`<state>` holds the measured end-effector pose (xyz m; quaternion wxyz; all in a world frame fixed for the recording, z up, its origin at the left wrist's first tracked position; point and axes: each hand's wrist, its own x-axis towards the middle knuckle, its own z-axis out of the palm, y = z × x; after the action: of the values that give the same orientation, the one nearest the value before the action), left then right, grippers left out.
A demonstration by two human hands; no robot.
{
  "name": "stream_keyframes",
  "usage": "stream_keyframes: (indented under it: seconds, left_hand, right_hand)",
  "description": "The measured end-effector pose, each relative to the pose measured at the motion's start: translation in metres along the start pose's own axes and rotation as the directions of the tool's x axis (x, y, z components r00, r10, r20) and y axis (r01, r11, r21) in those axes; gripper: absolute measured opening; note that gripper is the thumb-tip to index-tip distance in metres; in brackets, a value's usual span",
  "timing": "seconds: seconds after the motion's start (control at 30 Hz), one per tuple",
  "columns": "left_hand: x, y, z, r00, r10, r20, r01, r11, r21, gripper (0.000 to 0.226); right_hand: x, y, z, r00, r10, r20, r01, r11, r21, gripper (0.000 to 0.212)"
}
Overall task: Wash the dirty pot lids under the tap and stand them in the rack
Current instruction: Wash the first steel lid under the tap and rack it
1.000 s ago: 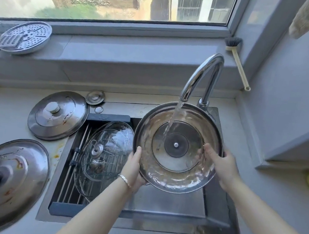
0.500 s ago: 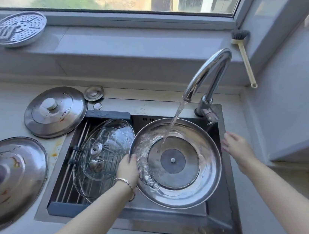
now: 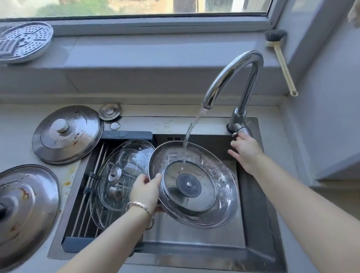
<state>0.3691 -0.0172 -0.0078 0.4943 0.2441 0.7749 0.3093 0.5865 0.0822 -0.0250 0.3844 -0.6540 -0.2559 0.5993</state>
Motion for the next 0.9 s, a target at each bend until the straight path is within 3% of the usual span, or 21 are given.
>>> stream_keyframes:
  seconds: [0.1, 0.2, 0.33, 0.43, 0.53, 0.63, 0.77, 0.9]
  left_hand:
    - [-0.004, 0.01, -0.003, 0.998, 0.058, 0.029, -0.059, 0.997, 0.04, 0.027]
    - [-0.013, 0.026, -0.011, 0.976, 0.211, 0.049, -0.216, 0.937, 0.274, 0.021]
    - [-0.035, 0.045, -0.02, 0.83, 0.545, 0.12, -0.497, 0.626, 0.601, 0.006]
    - [-0.045, 0.053, -0.021, 0.604, 0.768, 0.211, -0.644, 0.315, 0.697, 0.017]
    - [-0.048, 0.05, -0.015, 0.234, 0.886, 0.401, -0.751, -0.097, 0.653, 0.014]
    - [-0.044, 0.036, -0.006, -0.05, 0.889, 0.455, -0.724, -0.346, 0.597, 0.021]
    - [-0.05, 0.028, 0.001, -0.266, 0.807, 0.528, -0.688, -0.543, 0.483, 0.027]
    - [-0.054, 0.035, -0.005, -0.429, 0.734, 0.527, -0.657, -0.654, 0.376, 0.016]
  right_hand:
    - [-0.011, 0.015, -0.016, 1.0, -0.025, -0.013, 0.021, 0.974, -0.224, 0.049]
    - [-0.024, 0.036, -0.027, 0.999, -0.044, -0.024, 0.034, 0.945, -0.324, 0.044]
    - [-0.04, 0.06, -0.036, 0.998, -0.053, -0.044, 0.032, 0.922, -0.386, 0.033]
    - [-0.05, 0.072, -0.045, 0.997, -0.061, -0.055, 0.034, 0.914, -0.405, 0.029]
    - [-0.064, 0.077, -0.055, 0.993, -0.105, -0.046, 0.075, 0.9, -0.429, 0.027]
    - [-0.076, 0.08, -0.064, 0.986, -0.163, -0.027, 0.135, 0.892, -0.431, 0.02]
    - [-0.084, 0.086, -0.076, 0.988, -0.15, 0.026, 0.144, 0.863, -0.485, 0.025]
    - [-0.088, 0.083, -0.087, 0.995, -0.088, 0.042, 0.097, 0.877, -0.471, 0.035]
